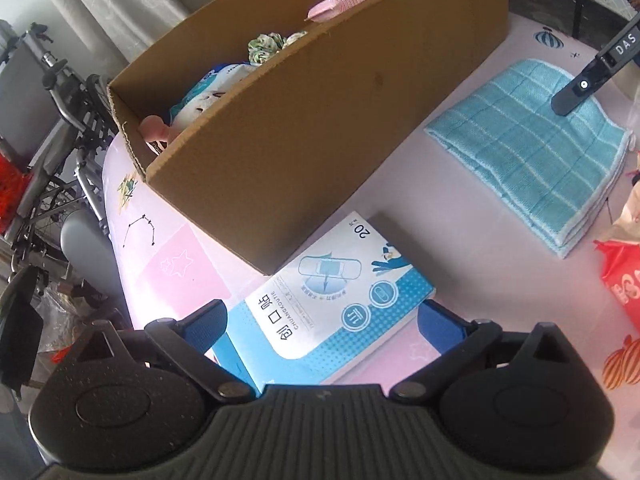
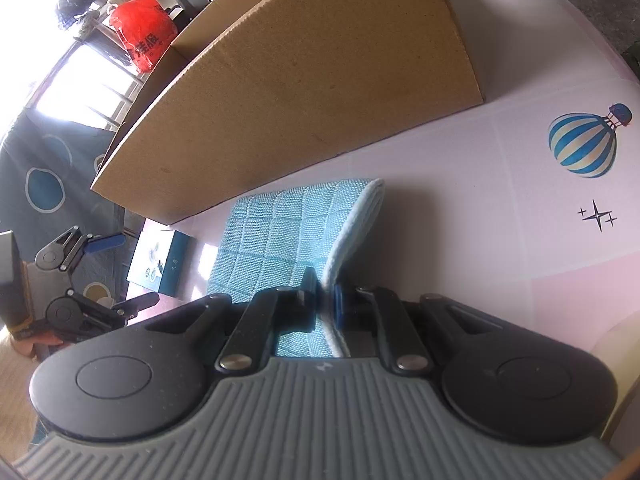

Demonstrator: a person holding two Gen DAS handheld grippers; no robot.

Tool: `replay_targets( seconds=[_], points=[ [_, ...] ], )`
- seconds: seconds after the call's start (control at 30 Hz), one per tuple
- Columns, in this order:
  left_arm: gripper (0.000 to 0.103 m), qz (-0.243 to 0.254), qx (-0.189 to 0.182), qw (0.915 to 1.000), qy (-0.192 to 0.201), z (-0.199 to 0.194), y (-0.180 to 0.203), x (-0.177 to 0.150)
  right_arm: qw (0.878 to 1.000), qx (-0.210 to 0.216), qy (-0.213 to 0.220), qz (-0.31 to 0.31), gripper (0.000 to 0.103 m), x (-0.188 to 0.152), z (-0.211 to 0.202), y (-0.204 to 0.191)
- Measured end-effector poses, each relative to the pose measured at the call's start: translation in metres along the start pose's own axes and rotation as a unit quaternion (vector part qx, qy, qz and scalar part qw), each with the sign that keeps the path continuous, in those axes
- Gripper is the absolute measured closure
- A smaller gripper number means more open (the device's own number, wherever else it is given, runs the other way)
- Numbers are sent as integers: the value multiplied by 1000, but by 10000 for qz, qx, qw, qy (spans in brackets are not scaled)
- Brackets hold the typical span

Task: Organize soft objects
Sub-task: 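Lift the blue towel with the right tool while the left tool lifts the bandage box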

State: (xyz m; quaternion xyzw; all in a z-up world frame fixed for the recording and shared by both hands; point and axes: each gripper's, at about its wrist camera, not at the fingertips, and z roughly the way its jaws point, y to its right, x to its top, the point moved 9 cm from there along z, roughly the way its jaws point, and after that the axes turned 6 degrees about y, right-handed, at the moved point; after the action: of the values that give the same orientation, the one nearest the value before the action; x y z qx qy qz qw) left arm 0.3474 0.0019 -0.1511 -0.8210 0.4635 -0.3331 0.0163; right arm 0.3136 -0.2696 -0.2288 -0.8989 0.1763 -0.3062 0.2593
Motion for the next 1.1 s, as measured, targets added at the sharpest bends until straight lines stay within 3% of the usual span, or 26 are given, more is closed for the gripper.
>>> replay_targets(
  seconds=[0.17, 0.23, 0.33, 0.4, 0.47, 0.6, 0.73, 0.93, 1.03, 1.1],
  points=[
    [0, 311, -313, 9980, -455, 33, -17, 5, 10000, -32, -4, -42, 98, 0, 0, 0],
    [0, 8, -679, 9959, -597, 43, -22, 5, 10000, -24, -2, -44, 98, -1, 1, -1],
    [0, -501, -867, 9916, -822, 50, -27, 0, 10000, -21, -2, -59, 98, -1, 1, -1],
    [1, -1097, -1275, 9789, -1159, 55, -24, -10, 10000, -9, 13, -61, 98, -1, 1, -1],
    [4, -1183, -1179, 9777, -1273, 57, -18, -14, 10000, 4, 20, -37, 98, -1, 1, 0],
    [23, -1513, -997, 9747, -1309, 56, 0, -18, 10000, -50, 29, -65, 98, -2, 0, -1],
    [24, -1889, -758, 9715, -1213, 53, 11, -23, 10000, -86, 25, 1, 97, -2, 0, -2],
    [25, -2005, -569, 9732, -973, 60, 29, -23, 9975, 290, -27, 651, 91, 0, 9, 1],
    [26, -2103, -492, 9728, -837, 62, 29, -30, 9955, 221, 148, 908, 97, -2, 9, 2],
    [26, -2174, -432, 9719, -792, 64, 28, -32, 9962, 229, 412, 737, 97, -4, 1, -6]
  ],
)
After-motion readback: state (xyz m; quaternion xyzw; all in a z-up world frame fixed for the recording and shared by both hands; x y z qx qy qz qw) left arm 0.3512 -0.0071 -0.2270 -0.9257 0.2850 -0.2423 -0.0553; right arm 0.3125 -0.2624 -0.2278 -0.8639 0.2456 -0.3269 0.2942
